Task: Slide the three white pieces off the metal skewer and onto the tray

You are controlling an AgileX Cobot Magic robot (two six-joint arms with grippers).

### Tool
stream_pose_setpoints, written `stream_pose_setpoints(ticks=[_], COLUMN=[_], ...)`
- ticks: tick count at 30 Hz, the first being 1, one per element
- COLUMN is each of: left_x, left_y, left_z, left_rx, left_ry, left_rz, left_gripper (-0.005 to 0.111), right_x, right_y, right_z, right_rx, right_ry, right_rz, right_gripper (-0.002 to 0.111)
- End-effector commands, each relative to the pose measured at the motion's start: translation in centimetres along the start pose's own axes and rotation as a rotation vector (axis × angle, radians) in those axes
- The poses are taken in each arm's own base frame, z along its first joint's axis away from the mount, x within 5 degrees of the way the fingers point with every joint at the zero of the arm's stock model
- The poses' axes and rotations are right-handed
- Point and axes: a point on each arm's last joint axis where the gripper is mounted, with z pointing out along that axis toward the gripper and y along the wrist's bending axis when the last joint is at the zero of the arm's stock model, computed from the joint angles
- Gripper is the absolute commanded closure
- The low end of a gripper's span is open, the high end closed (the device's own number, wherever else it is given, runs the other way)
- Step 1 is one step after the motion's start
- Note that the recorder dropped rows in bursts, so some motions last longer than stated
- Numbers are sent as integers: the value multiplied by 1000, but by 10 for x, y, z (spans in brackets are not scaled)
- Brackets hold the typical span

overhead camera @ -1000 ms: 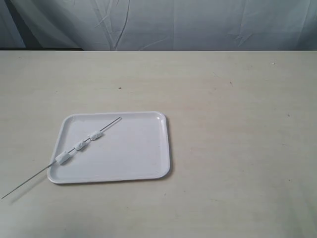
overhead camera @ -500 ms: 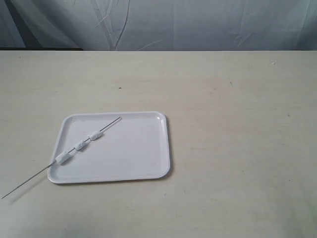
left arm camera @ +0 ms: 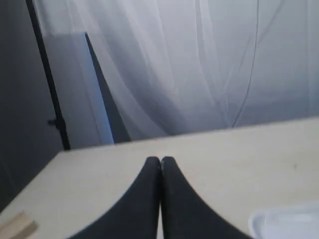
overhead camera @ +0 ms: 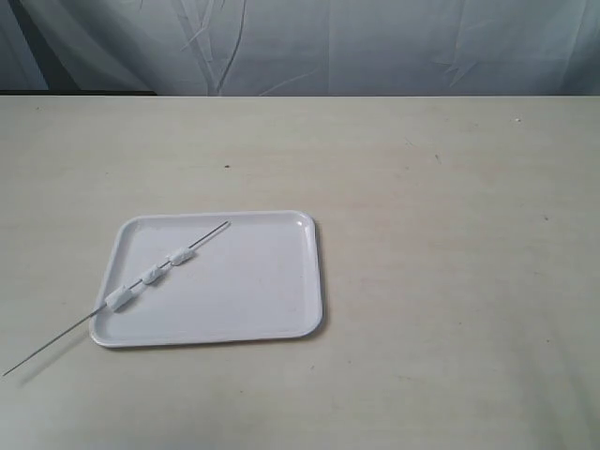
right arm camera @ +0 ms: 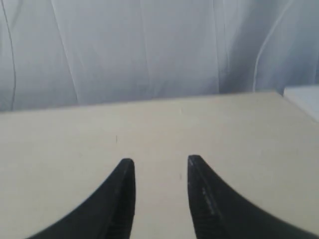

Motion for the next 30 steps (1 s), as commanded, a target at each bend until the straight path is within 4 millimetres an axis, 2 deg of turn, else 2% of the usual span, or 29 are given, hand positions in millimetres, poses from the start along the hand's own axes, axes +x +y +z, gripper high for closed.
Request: stream_pose_setpoints(ticks=[1, 7, 18, 22, 26, 30], left_x=[-23, -30, -52, -53, -53, -57], left_y=[3, 4, 7, 7, 4, 4], left_z=[-4, -6, -18, -18, -18, -21], left_rx=[-30, -39, -66, -64, -43, 43], left_ry=[-269, -349, -625, -635, -635, -688], left_rz=[-56, -54, -54, -44, -6, -242], left_gripper=[107, 107, 107, 107, 107, 107], right_x=[-27, -40, -59, -64, -65, -65], right_y=[1, 2, 2, 2, 2, 2], right_z=[-5, -10, -22, -27, -28, -28], right_rx=[-17, -23, -32, -35, -35, -85], right_ry=[-306, -456, -710, -792, -798, -797], right_rz=[15, 16, 16, 16, 16, 132], right_gripper=[74, 74, 74, 74, 74, 74])
